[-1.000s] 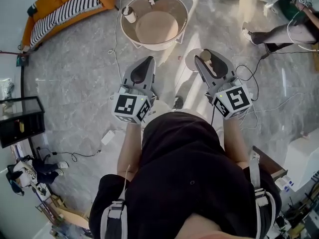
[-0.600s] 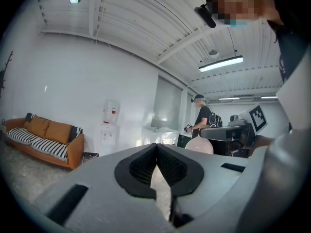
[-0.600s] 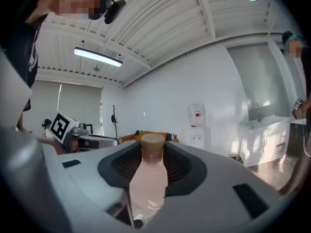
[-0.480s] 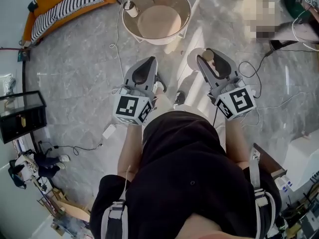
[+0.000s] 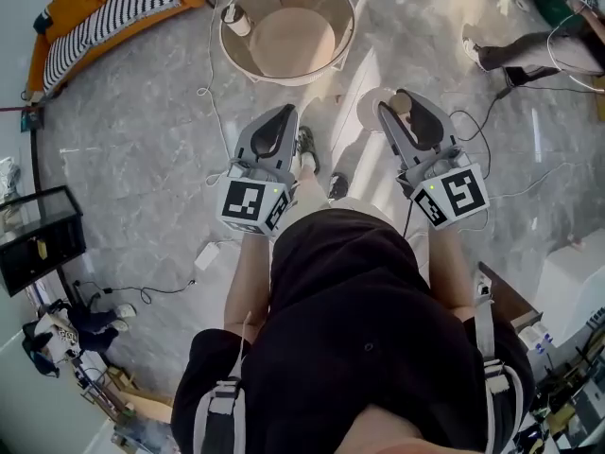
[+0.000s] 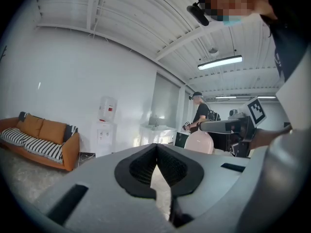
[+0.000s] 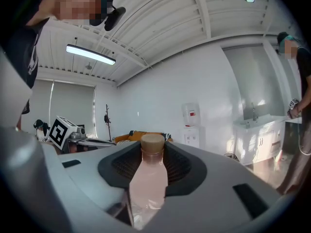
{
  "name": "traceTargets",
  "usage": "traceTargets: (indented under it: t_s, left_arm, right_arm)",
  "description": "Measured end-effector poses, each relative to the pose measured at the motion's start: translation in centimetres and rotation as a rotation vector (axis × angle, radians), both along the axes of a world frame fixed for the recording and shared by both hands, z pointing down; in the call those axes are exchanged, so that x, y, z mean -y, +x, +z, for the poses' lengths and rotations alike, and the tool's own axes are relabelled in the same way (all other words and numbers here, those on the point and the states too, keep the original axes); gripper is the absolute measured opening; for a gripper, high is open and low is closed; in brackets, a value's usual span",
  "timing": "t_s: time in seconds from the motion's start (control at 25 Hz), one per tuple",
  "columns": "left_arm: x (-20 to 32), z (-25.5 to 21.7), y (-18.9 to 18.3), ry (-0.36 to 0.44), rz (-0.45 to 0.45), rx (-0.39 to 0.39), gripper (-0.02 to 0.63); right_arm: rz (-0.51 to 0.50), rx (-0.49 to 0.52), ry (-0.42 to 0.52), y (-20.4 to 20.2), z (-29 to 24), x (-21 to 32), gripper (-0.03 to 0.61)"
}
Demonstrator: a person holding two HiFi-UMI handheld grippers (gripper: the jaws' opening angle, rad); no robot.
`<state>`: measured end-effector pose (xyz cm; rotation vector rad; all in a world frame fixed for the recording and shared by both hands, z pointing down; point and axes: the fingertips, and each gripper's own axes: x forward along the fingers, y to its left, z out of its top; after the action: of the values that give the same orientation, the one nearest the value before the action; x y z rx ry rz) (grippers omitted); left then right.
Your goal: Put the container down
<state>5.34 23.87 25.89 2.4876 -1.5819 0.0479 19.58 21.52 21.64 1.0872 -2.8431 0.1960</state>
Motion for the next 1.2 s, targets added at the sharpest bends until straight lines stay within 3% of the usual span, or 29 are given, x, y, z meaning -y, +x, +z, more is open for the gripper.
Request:
traceTargets:
  t_s: [0.28, 0.68, 1.2]
  left_arm:
    - [6.1, -1.6, -1.5, 0.08, 0.068, 0.014, 0.018]
    - [14.1, -1.5, -4.6, 0.069, 0.121, 0.022, 0.018]
    - [19.8, 0.3, -6.5, 0.037, 0.209, 0.0, 0.018]
  right_arm:
    - [0.016, -0.001, 0.03, -2.4, -1.5, 5.5, 0.141]
    - [0.06, -0.002, 0.027, -5.9, -1.6, 12.4, 0.141]
    - [0.101, 0.002, -0.009, -9.3, 0.2, 17.6, 0.141]
